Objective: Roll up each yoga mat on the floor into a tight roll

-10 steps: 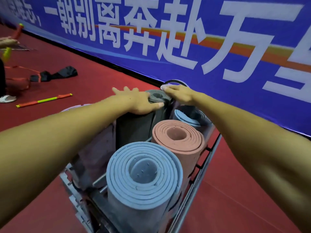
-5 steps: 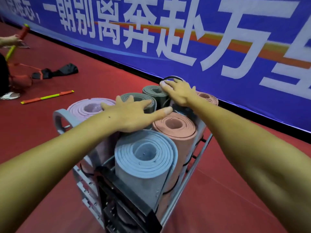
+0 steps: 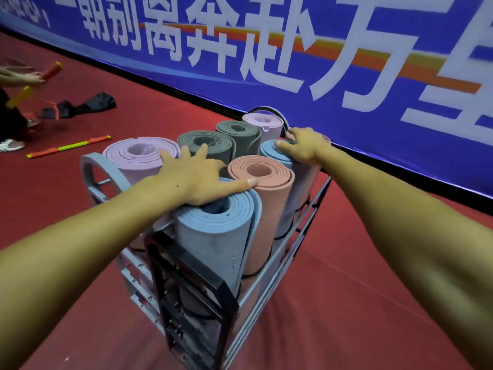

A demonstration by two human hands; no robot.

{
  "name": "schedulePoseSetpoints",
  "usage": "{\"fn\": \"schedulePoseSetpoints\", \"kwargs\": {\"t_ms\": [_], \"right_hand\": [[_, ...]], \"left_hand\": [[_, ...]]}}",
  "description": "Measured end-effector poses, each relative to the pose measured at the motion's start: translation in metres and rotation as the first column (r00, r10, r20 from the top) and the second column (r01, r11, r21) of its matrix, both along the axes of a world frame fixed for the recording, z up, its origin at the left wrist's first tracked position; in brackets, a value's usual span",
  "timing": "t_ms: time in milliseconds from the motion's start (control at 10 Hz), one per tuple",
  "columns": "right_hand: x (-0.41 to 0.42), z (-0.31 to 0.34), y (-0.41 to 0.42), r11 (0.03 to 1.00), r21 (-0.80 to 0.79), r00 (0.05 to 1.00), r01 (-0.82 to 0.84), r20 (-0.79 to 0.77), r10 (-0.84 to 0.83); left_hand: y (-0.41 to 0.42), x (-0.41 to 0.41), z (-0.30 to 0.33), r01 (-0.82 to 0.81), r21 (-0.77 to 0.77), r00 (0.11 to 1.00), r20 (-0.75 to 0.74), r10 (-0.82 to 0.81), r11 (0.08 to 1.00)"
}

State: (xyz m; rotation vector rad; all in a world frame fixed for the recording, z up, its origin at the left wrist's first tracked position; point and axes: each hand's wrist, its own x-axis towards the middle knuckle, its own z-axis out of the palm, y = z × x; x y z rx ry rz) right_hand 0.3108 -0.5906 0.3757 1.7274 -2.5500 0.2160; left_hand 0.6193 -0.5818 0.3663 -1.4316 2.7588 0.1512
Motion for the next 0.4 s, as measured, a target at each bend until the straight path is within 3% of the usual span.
{"fn": "schedulePoseSetpoints", "kwargs": {"t_ms": [100, 200, 400], "right_hand": [[0.006, 0.001, 0.034, 0.997, -0.067, 0.999, -0.048, -0.03, 0.046], [-0.011, 0.004, 0.076, 0.999, -0.022, 0.999, -0.049, 0.001, 0.049], [-0.023, 0.044, 0.206, 0.996, -0.087, 1.0, -0.024, 0.011, 0.026]], "left_hand": [[0.004, -0.004, 0.013, 0.096, -0.076, 0.995, -0.016, -0.098, 0.992], [0.017, -0.016, 0.033, 0.142, -0.165, 0.988, -0.03, -0.148, 0.976], [0.078, -0.054, 0.068, 0.336, -0.164, 0.928, -0.114, -0.356, 0.927]]}}
